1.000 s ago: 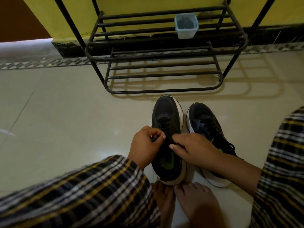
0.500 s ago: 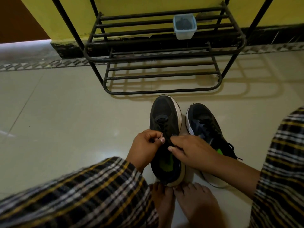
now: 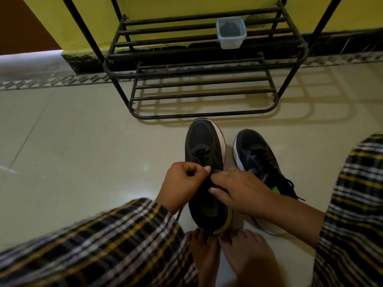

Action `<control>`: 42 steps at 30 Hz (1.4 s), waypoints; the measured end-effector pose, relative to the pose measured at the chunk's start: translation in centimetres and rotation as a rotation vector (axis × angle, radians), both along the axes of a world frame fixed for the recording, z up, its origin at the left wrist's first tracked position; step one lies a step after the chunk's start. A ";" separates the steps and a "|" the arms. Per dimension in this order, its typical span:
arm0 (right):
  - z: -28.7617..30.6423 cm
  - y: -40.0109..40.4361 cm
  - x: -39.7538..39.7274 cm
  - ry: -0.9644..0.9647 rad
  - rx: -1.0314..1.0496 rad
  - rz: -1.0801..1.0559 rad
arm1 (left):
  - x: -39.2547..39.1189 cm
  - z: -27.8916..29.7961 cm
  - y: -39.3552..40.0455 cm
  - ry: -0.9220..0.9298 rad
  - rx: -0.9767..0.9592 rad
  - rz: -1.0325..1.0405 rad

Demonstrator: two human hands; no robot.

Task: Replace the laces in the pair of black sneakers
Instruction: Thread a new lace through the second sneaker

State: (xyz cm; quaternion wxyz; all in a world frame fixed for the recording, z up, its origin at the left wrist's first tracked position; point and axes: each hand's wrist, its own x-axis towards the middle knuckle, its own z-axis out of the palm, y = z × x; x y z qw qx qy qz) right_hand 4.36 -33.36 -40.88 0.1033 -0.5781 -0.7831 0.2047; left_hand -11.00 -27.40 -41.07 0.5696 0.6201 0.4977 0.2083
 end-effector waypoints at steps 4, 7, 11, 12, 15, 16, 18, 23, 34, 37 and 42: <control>-0.8 -0.1 0.2 0.252 -0.045 -0.154 | -0.2 -0.5 0.3 0.042 0.070 0.061; -1.4 0.5 0.3 0.491 -0.046 -0.347 | -0.2 -0.6 0.2 0.032 0.085 0.080; -1.7 1.4 -0.4 0.577 -0.026 -0.396 | 0.0 -1.2 0.0 0.037 0.098 0.103; -1.7 1.6 -0.5 0.586 -0.018 -0.408 | 0.1 -1.3 0.0 0.042 0.100 0.114; -1.6 2.1 -0.8 0.613 0.001 -0.432 | 0.1 -1.7 -0.1 0.061 0.106 0.100; -1.5 2.3 -0.8 0.619 -0.007 -0.436 | 0.0 -1.8 -0.1 0.055 0.095 0.085; -1.4 2.6 -0.7 0.600 -0.034 -0.439 | 0.0 -1.9 -0.1 0.024 0.053 0.060; -2.0 3.1 -0.4 0.549 -0.109 -0.503 | -0.1 -3.5 -1.3 0.263 0.337 0.049; 0.0 3.0 0.4 0.687 0.132 -0.649 | 0.2 -5.0 -3.2 0.437 0.092 0.116; 3.0 3.8 0.6 0.976 0.204 -0.715 | 0.2 -4.7 -3.2 0.369 0.047 0.120; 4.8 4.3 1.0 1.090 -0.087 -0.701 | 0.5 -5.2 -3.1 0.343 0.098 0.127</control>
